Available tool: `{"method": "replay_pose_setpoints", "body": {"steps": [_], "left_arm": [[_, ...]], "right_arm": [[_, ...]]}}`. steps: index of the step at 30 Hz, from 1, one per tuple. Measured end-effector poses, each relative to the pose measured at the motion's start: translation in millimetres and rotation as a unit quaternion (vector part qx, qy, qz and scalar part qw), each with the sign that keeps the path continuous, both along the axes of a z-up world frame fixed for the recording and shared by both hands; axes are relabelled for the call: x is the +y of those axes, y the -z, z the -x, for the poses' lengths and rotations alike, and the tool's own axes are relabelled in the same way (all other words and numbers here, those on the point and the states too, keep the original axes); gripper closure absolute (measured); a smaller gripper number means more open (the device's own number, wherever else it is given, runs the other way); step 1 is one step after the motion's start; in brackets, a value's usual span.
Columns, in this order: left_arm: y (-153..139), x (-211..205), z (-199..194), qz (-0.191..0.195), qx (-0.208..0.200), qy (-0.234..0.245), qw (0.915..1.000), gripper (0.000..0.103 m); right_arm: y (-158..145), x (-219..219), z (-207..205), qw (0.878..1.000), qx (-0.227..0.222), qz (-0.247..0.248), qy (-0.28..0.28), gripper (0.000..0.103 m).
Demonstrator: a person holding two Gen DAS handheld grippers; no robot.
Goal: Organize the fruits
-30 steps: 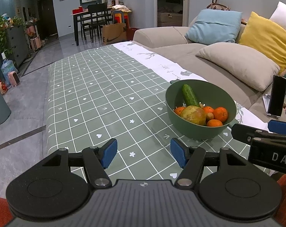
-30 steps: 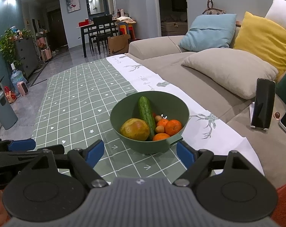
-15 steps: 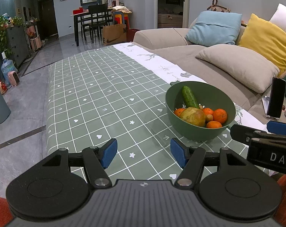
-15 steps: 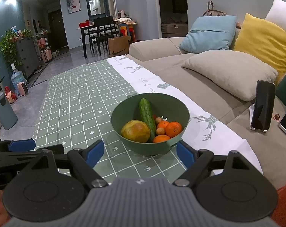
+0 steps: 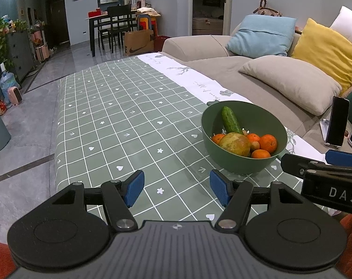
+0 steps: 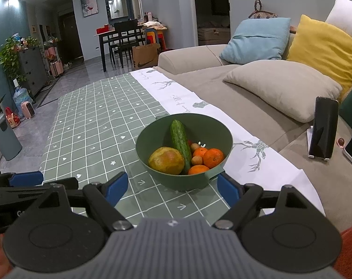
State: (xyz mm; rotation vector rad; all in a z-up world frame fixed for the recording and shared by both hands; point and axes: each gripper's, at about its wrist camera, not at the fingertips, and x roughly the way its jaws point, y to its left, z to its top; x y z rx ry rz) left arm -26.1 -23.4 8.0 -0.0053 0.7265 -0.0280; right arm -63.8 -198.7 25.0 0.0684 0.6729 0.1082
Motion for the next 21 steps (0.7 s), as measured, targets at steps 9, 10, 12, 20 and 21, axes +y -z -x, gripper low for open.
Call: {"method": "replay_pose_setpoints", "body": {"steps": [9,10,12,20,21], "left_arm": [[-0.9,0.3,-0.6,-0.003,-0.002,-0.001,1.0000,0.027],[-1.3,0.5,-0.9,-0.003,-0.002,0.000,1.0000,0.027],[-1.9,0.6,-1.1,-0.003,-0.002,0.000,1.0000,0.027],[-3.3,0.0,-1.3,-0.004,-0.009,0.003,0.9999,0.027],[-3.1,-0.4,-1.0,-0.005,-0.009,0.003,0.9999,0.027]], "right_arm": [[-1.4,-0.1,-0.1,1.000,-0.003,-0.001,-0.001,0.023],[-1.4,-0.2,-0.2,1.000,-0.003,-0.001,-0.001,0.023],[-1.7,-0.1,-0.2,1.000,-0.003,0.000,-0.001,0.023],[-3.5,-1.6,-0.4,1.000,-0.002,-0.002,-0.001,0.023],[-3.6,-2.2,-0.8,1.000,-0.002,-0.003,-0.001,0.023]]}}
